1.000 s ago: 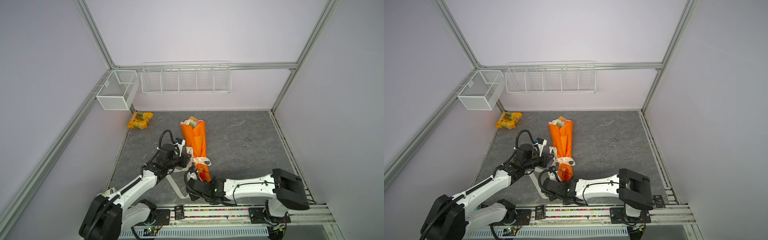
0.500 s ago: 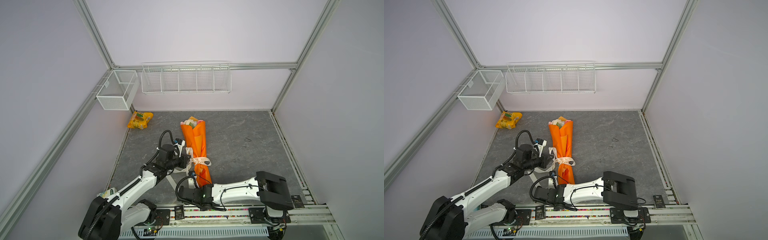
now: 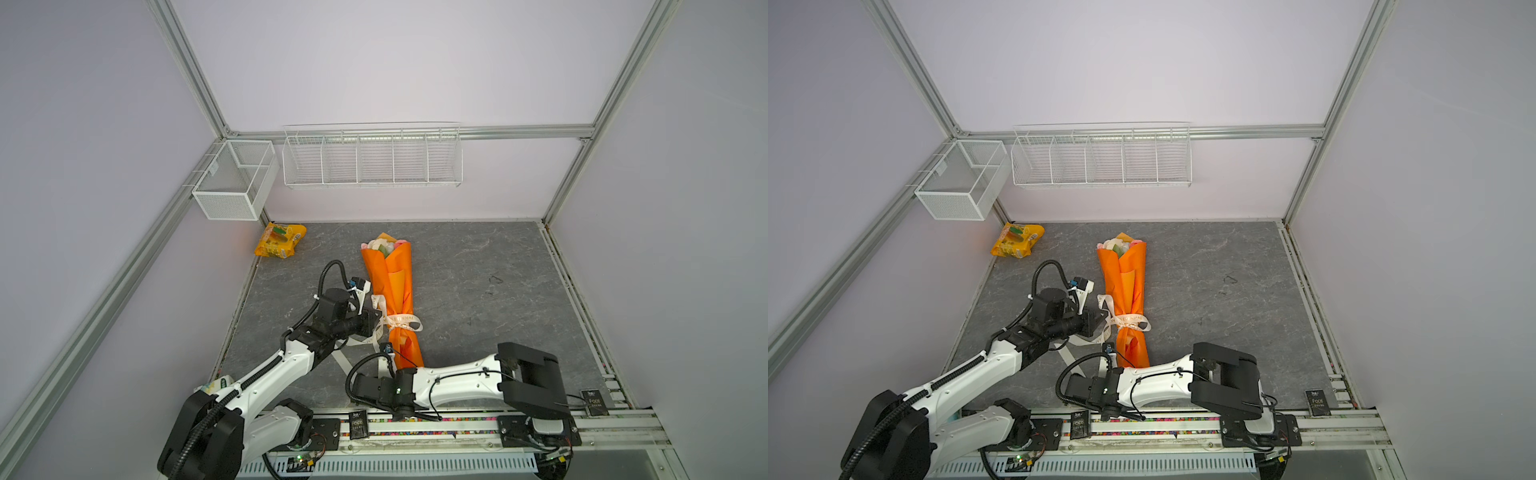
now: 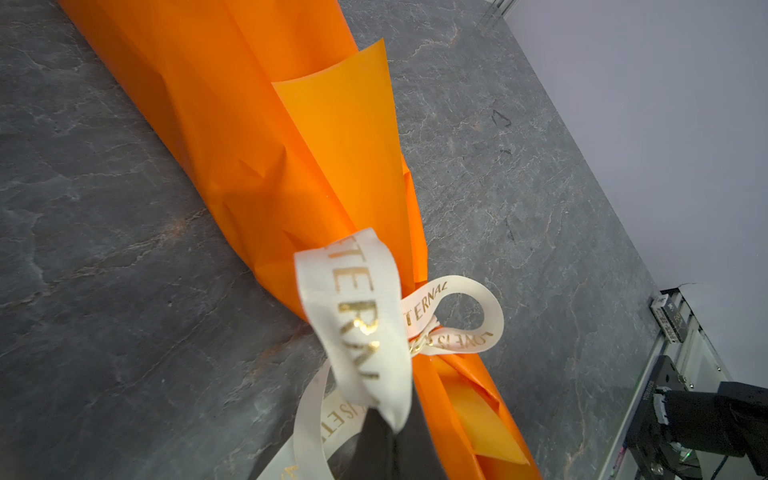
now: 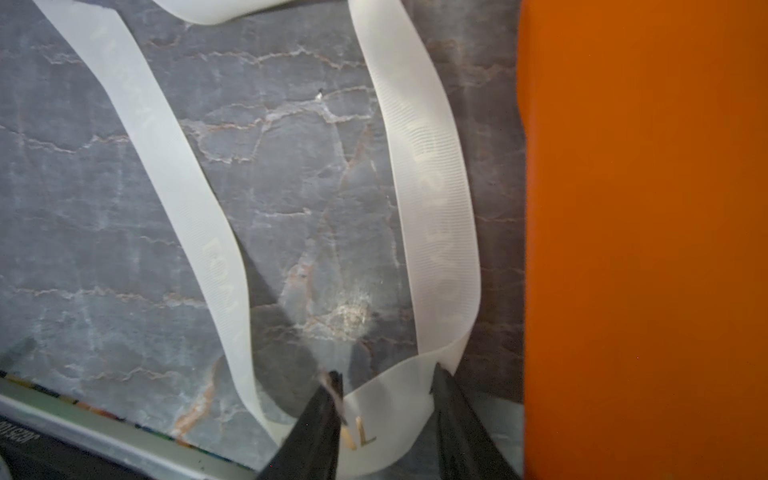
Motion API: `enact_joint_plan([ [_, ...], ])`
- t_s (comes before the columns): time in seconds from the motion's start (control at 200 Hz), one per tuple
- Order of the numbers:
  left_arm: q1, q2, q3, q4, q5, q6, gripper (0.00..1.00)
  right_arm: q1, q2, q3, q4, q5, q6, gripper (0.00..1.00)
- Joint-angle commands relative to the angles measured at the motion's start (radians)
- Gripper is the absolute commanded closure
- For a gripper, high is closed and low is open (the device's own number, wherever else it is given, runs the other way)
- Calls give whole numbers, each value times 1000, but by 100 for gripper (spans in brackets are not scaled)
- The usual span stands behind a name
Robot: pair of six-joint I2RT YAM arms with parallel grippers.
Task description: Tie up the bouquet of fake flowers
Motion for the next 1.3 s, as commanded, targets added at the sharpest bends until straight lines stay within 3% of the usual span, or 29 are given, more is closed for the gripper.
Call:
enact_joint_plan([
  [0.0,5,1,33,1,5,10,100,-14,18,-11,-22,-5,54,75],
  [0.09,5,2,35,-2,8,13,100,-11,7,-1,-25,17,28,86],
  [0.21,5,0,33,-5,9,19,100,13,-16,45,-42,59,-50,93],
  [0.405,5,-9,33,-6,14,26,100,47,-94,71,-124,138,-88,94],
  [0.53,5,-13,36,-11,6,29,100,49,-123,18,-81,113,-57,94],
  [0.615,5,-11,32,-3,-1,25,100,38,-96,6,-76,72,-4,78],
  [0.705,5,-1,33,4,5,21,100,29,-65,-1,-61,44,39,75],
  [0.75,5,6,33,8,11,21,100,25,-58,-9,-55,48,68,65],
  [0.945,5,22,32,7,23,24,100,-7,-5,-11,30,3,77,62],
  [1.03,5,21,33,8,24,27,100,-16,28,26,-4,-2,78,57],
  [1.175,5,19,41,-6,28,39,100,-31,72,42,-40,-19,121,57],
  [1.23,5,19,43,-10,23,42,100,-36,81,44,-38,-38,124,61],
  [1.295,5,17,43,-11,24,42,100,-39,76,43,-31,-38,110,79],
])
